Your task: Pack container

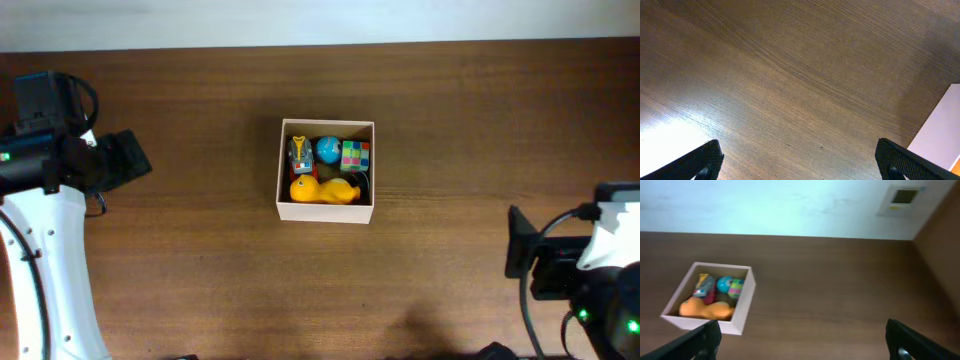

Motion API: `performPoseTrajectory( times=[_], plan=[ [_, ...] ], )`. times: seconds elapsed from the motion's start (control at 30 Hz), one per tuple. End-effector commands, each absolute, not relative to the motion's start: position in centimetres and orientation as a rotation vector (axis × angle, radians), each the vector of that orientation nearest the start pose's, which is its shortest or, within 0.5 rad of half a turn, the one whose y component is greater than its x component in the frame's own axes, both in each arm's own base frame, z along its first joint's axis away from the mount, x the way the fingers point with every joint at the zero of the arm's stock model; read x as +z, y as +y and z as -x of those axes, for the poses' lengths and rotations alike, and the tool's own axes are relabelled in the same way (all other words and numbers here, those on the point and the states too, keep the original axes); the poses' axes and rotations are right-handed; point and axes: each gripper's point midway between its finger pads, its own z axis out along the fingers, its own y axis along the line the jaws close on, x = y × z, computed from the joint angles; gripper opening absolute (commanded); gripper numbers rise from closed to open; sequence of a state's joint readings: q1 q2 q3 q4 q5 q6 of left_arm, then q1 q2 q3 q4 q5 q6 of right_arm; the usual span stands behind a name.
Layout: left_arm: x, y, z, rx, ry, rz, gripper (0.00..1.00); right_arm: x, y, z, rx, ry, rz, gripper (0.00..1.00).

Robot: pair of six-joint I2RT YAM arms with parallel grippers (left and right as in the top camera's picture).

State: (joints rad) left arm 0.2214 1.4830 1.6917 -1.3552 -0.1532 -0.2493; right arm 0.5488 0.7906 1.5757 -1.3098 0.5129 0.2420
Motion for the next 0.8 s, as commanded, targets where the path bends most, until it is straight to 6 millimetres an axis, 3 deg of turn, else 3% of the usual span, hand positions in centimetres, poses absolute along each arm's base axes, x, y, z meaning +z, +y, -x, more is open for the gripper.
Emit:
performPoseTrajectory(
  times=[0.0,0.17,0.4,0.77],
  plan=[
    [26.7,9.8,-31.1,0.2,2.619,0.657,0.99,41.2,-0.9,-17.3,-0.088,1.977,-0.091,0.99],
    [26.7,9.8,-31.1,0.2,2.619,0.658,0.99,39.5,-3.3,-17.3,-0.181,1.966,-0.248,0.99],
    [26.7,9.8,-31.1,0.2,2.619,0.657,0.99,34.0,-7.0,-18.3,-0.318,1.901,-0.485,0.99],
    [26.7,9.8,-31.1,0.2,2.619,0.658,0.99,22.8,-6.7,-20.0,-0.234,1.86,-0.506,0.99]
  ],
)
